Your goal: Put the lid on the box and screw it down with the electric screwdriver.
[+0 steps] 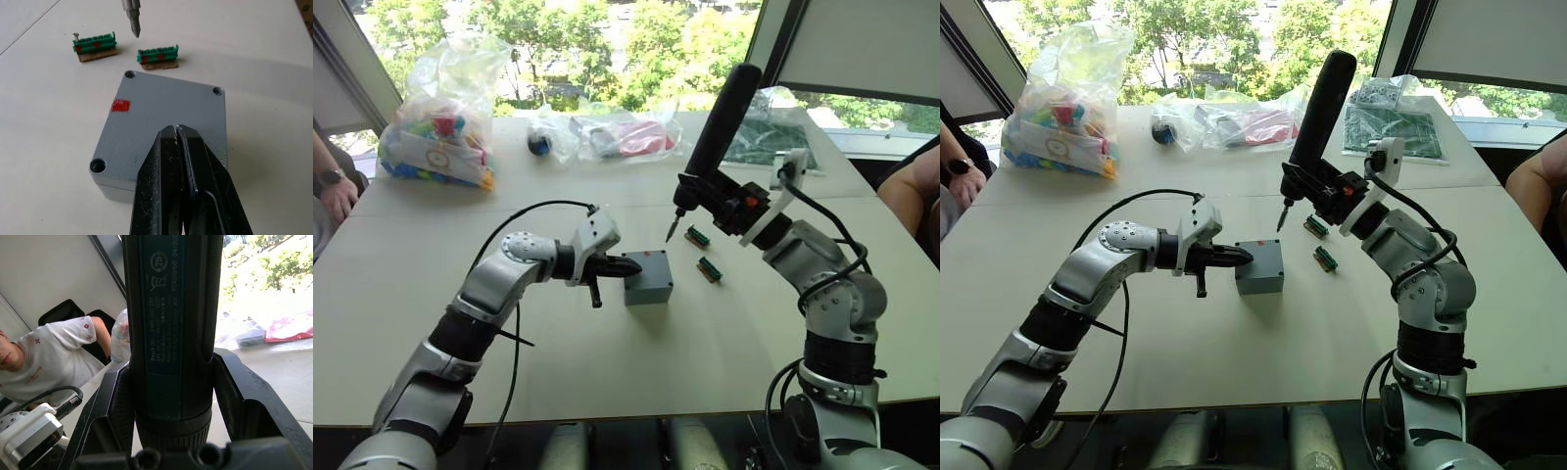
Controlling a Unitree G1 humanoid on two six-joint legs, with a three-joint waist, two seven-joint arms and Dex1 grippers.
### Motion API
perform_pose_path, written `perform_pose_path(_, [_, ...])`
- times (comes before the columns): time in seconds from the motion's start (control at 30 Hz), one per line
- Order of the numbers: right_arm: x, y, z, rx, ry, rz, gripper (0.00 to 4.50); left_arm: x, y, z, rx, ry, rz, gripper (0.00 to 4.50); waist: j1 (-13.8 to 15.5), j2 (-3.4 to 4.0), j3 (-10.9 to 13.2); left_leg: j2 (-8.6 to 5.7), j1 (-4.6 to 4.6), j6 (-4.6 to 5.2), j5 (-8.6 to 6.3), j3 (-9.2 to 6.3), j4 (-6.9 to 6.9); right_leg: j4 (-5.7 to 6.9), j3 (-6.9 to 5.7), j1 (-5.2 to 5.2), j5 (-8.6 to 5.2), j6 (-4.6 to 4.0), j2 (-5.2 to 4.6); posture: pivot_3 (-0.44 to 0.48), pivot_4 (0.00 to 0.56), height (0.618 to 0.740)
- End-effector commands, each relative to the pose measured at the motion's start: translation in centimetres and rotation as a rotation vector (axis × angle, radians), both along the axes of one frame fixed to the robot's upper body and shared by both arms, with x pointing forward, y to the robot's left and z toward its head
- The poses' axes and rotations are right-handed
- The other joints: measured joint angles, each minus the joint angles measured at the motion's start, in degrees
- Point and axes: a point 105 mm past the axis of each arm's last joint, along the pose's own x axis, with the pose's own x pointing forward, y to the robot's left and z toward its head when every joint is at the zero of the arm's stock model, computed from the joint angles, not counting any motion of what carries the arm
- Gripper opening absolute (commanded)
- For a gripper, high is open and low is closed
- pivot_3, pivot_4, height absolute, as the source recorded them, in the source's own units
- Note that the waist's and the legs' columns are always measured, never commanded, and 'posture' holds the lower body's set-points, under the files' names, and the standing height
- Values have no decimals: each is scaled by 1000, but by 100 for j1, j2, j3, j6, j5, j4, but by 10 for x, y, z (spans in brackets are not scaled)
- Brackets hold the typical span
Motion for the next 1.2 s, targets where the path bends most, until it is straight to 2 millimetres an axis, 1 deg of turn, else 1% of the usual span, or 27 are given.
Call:
perform_pose_path(0.03, [-6, 3, 16, -13, -87, 15, 1878, 5, -3, 2, 1, -36, -4, 0, 3, 0, 0, 0, -1, 0, 0, 0, 0, 0, 0, 0, 0, 0, 0, 0, 150, 740])
perform_pose_path(0.1, [-6, 5, 13, -26, -82, 26, 1878, 6, -3, -2, 14, -37, -5, 0, 3, 0, 0, 0, -1, 0, 0, 0, 0, 0, 0, 0, 0, 0, 0, 0, 150, 740])
perform_pose_path(0.47, [3, 4, -8, -88, -62, -15, 1878, 3, -2, -2, 4, -34, -10, 0, 2, -1, -1, 0, 0, 0, 0, 0, 1, 0, 0, 0, 0, 0, 0, 0, 150, 740])
perform_pose_path(0.7, [10, 3, -11, -86, -63, -35, 1878, 2, -2, -2, 3, -33, -8, 0, 4, -3, -2, 0, 1, 0, 0, -1, 2, 0, 0, 2, 0, 0, 0, 0, 150, 740])
perform_pose_path(0.9, [8, 9, -16, -98, -58, -9, 1878, 0, -1, -4, 5, -27, -3, 0, 5, -3, -3, 0, 1, 0, 0, -1, 2, 0, 0, 2, 0, 0, 0, 0, 150, 740])
perform_pose_path(1.0, [5, 14, -26, -172, -60, 13, 1878, 0, 0, -5, 6, -26, -1, 0, 4, -3, -3, 0, 1, 0, 0, -2, 2, 0, 0, 2, 0, 0, 0, 0, 150, 740])
perform_pose_path(1.1, [3, 13, -50, -270, -22, 8, 1878, 0, 0, -7, 12, -23, 1, 0, 4, -6, -8, 0, 2, 0, 0, -2, 2, 0, 0, 4, 0, 1, 0, 0, 150, 740])
perform_pose_path(1.2, [3, 9, -64, -283, 17, -9, 1878, -1, 0, -8, 16, -21, -1, 0, 5, -21, -31, 0, 14, 0, 0, -3, 1, -1, -1, 18, -1, 1, 0, 0, 150, 740])
